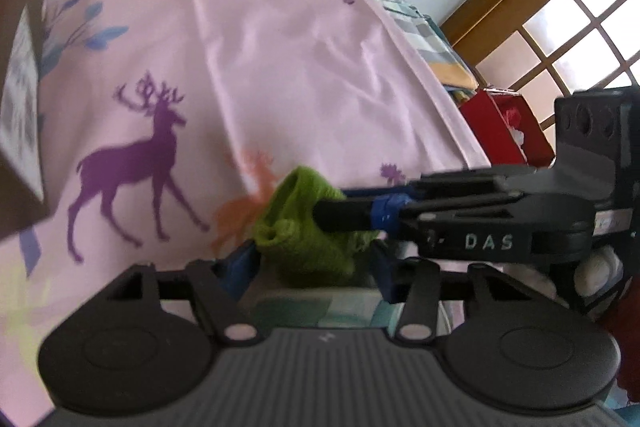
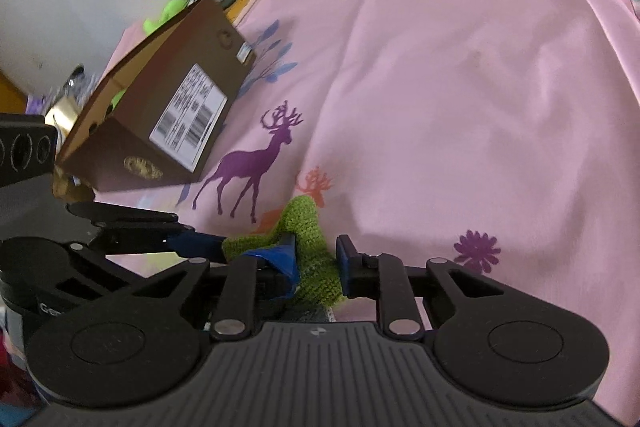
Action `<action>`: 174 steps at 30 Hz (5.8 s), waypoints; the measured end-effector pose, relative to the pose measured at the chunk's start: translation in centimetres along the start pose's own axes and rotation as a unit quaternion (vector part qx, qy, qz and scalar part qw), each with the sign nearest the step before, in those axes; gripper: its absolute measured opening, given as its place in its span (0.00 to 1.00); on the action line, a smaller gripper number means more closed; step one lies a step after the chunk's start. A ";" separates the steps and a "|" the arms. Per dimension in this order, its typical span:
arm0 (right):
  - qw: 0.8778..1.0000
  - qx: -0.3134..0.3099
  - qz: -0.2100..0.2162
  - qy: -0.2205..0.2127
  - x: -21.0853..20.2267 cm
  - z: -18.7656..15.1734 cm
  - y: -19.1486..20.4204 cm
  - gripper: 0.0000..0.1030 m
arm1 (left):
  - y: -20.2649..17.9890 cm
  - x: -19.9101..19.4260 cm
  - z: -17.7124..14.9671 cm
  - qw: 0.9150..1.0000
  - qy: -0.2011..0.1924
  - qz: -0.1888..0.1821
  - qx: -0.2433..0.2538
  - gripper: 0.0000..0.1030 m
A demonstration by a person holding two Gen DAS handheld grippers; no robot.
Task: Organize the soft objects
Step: 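Close the right gripper on the green knit sock and lift it, then carry the green sock with the right gripper over the box, then lower the right gripper into the box and release the green sock, then move the right gripper out of the box to the grey-and-teal towel, then close the right gripper on the grey-and-teal towel edge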
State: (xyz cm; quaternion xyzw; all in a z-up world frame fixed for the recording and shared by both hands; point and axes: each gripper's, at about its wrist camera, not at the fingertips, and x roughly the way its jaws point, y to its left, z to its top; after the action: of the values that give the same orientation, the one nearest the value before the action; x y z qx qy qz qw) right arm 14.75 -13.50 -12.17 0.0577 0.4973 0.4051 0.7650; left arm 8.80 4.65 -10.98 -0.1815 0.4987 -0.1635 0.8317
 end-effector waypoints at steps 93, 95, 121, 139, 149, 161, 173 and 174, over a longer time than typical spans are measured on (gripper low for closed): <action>0.991 -0.051 0.115 -0.052 11.0 18.1 26.3 0.09 | 18.8 -29.4 4.7 0.957 -0.220 0.185 -0.040 0.62; 0.990 -0.054 0.116 -0.054 9.4 17.5 26.0 0.09 | 16.6 -29.2 3.7 0.956 -0.222 0.189 -0.027 0.62; 0.999 0.010 0.031 -0.030 -2.7 5.9 9.6 0.10 | -1.1 -15.2 -4.9 0.987 -0.126 0.096 0.037 0.66; 0.999 0.027 -0.021 0.039 -2.8 -0.5 0.6 0.11 | -2.2 -4.1 -9.0 0.998 0.052 -0.015 0.023 0.67; 0.991 0.078 0.078 0.071 -3.0 -1.7 -1.1 0.14 | -2.3 -2.4 -7.2 0.999 0.035 -0.020 0.003 0.67; 0.995 0.037 0.059 0.070 -3.2 -1.3 -0.2 0.15 | -0.4 -6.8 -5.7 0.999 0.010 -0.017 0.051 0.68; 0.984 0.171 0.020 0.051 -8.0 -7.9 -1.4 0.15 | 2.0 -3.2 -2.2 0.985 0.072 -0.102 0.115 0.71; 0.983 0.178 0.016 0.048 -7.9 -8.6 -0.9 0.15 | 2.2 -2.6 -2.1 0.983 0.083 -0.114 0.115 0.71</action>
State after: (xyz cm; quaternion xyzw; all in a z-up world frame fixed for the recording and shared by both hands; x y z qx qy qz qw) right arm 6.98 -22.15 -11.29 0.1811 0.5962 0.3246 0.7116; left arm 5.96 7.44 -10.88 -0.1255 0.5201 -0.3281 0.7785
